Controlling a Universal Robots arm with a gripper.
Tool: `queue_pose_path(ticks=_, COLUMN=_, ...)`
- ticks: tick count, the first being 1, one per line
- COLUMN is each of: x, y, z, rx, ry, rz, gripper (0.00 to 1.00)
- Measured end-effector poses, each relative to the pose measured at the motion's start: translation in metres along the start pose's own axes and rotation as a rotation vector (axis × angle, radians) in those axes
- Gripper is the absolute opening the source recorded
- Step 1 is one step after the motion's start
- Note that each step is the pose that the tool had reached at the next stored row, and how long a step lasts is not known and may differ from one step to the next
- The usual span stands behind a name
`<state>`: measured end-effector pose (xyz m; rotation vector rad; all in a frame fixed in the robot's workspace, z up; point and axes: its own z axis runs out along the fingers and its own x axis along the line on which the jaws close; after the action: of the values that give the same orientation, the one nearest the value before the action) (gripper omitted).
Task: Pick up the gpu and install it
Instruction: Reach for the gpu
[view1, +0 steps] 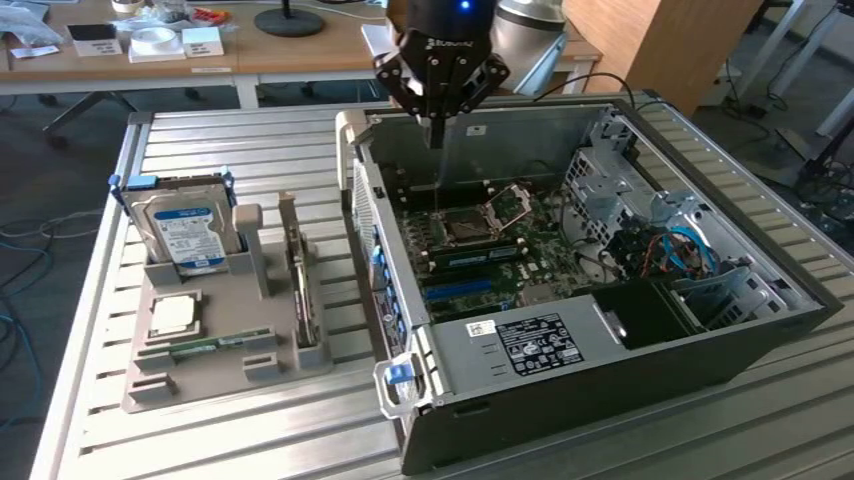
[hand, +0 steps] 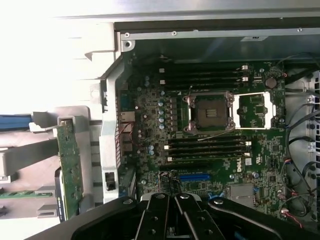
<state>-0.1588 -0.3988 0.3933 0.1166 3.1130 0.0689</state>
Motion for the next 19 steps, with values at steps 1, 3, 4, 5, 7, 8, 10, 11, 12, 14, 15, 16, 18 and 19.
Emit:
queue_pose_path(ticks=1, x=0.001, y=0.0000, z=0.0000, rx=0.0000, ry=0.0000, rz=0.000, gripper=0.11)
queue_pose_path(ticks=3, x=0.002, y=-0.0001, z=-0.0001, rx=0.0000, ry=0.0000, rz=0.000, gripper=0.11)
queue_pose_path(ticks=4, x=0.002, y=-0.0002, z=0.0000, rx=-0.0001, ry=0.0000, rz=0.000, gripper=0.11)
queue_pose_path(ticks=5, x=0.003, y=-0.0002, z=-0.0001, rx=0.0000, ry=-0.0001, rz=0.000, gripper=0.11)
queue_pose_path(ticks=7, x=0.004, y=-0.0003, z=-0.0001, rx=0.0000, ry=0.0000, rz=0.000, gripper=0.11)
queue_pose_path(ticks=8, x=0.005, y=-0.0003, z=-0.0001, rx=0.0000, ry=0.0000, rz=0.000, gripper=0.11)
queue_pose_path(ticks=10, x=0.006, y=-0.0004, z=-0.0001, rx=-0.0001, ry=0.0000, rz=0.000, gripper=0.11)
queue_pose_path(ticks=11, x=0.006, y=-0.0005, z=-0.0002, rx=0.0000, ry=0.0000, rz=0.000, gripper=0.11)
queue_pose_path(ticks=12, x=0.007, y=-0.0005, z=-0.0002, rx=0.0000, ry=0.0000, rz=0.000, gripper=0.11)
queue_pose_path(ticks=14, x=0.008, y=-0.0006, z=-0.0002, rx=0.0000, ry=0.0000, rz=0.000, gripper=0.11)
queue_pose_path(ticks=15, x=0.008, y=-0.0006, z=-0.0002, rx=0.0000, ry=0.0000, rz=0.000, gripper=0.11)
queue_pose_path(ticks=16, x=0.009, y=-0.0007, z=-0.0002, rx=0.0000, ry=-0.0001, rz=0.000, gripper=0.11)
queue_pose_path(ticks=18, x=0.010, y=-0.0008, z=-0.0003, rx=0.0000, ry=-0.0001, rz=0.000, gripper=0.11)
queue_pose_path(ticks=19, x=0.011, y=-0.0008, z=-0.0003, rx=0.0000, ry=-0.0001, rz=0.000, gripper=0.11)
